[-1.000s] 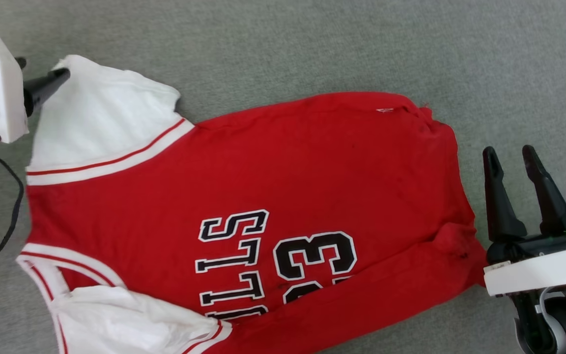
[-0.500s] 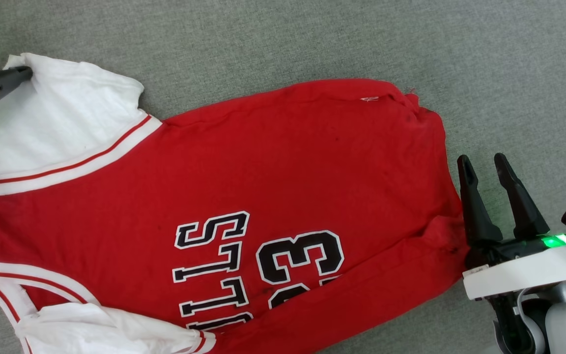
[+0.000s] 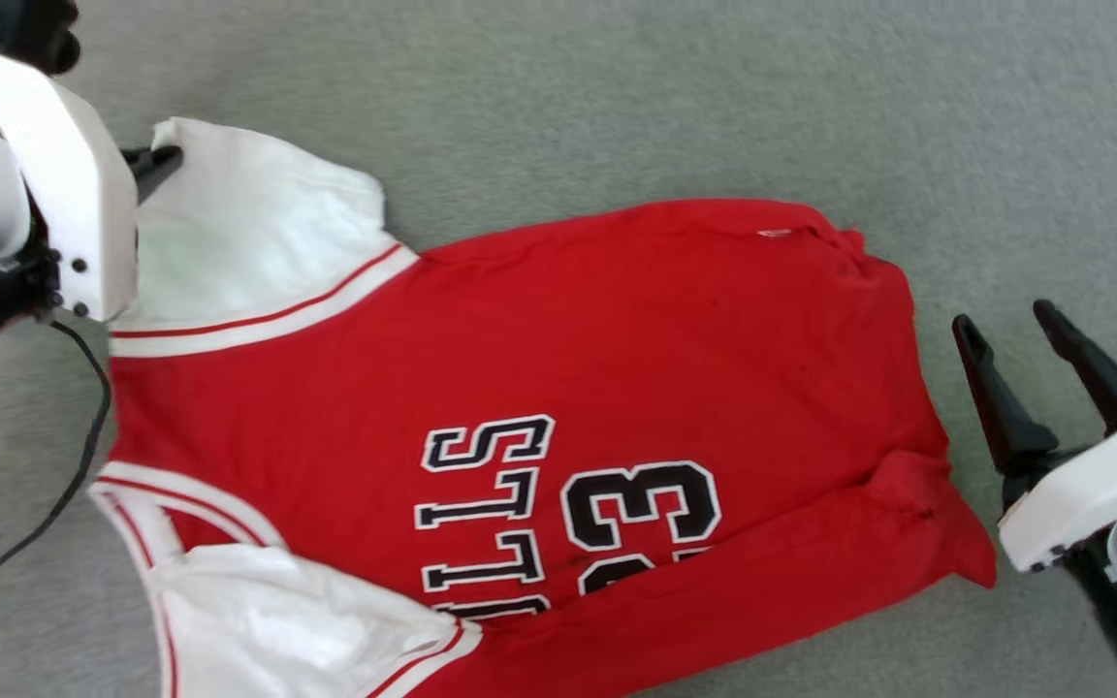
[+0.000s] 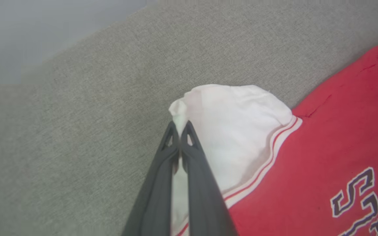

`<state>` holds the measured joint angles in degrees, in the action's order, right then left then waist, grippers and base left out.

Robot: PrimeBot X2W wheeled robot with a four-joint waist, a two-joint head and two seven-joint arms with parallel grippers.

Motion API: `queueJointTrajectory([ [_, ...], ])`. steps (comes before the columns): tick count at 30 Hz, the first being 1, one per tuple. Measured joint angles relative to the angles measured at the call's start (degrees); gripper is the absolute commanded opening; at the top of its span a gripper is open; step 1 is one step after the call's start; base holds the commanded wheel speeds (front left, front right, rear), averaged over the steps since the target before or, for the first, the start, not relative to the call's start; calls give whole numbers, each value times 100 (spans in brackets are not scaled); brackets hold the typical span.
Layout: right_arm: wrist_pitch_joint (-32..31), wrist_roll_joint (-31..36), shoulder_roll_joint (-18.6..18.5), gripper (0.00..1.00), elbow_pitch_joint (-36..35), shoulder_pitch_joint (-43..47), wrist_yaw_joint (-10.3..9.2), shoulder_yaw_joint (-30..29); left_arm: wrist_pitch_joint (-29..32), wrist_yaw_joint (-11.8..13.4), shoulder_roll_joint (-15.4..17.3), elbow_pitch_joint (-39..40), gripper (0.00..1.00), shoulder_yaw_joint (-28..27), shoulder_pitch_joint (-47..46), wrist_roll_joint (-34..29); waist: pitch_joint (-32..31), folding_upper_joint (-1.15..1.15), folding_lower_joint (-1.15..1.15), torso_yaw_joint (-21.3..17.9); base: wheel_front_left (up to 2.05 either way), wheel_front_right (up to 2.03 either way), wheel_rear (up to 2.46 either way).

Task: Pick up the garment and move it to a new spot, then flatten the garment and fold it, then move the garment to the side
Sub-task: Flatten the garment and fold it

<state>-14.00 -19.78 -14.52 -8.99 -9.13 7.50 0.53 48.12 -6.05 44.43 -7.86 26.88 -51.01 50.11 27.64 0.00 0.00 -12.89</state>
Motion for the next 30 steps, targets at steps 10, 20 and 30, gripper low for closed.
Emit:
queueJointTrajectory([
  [10,-2937,-700,-1551,100,-218,-922,3,594,-582,-86,-5,1221,0,92,661,263,-378,0,0,814,0,0,0],
  [20,-4376,-927,-2335,100,457,-2010,0,1147,-976,-111,-23,2209,0,294,859,71,-200,0,0,1605,0,0,0],
  [30,-4857,-925,-2543,100,1111,-2378,0,1640,-1412,-127,-192,2428,0,485,879,-99,142,0,-1,2081,0,0,0],
])
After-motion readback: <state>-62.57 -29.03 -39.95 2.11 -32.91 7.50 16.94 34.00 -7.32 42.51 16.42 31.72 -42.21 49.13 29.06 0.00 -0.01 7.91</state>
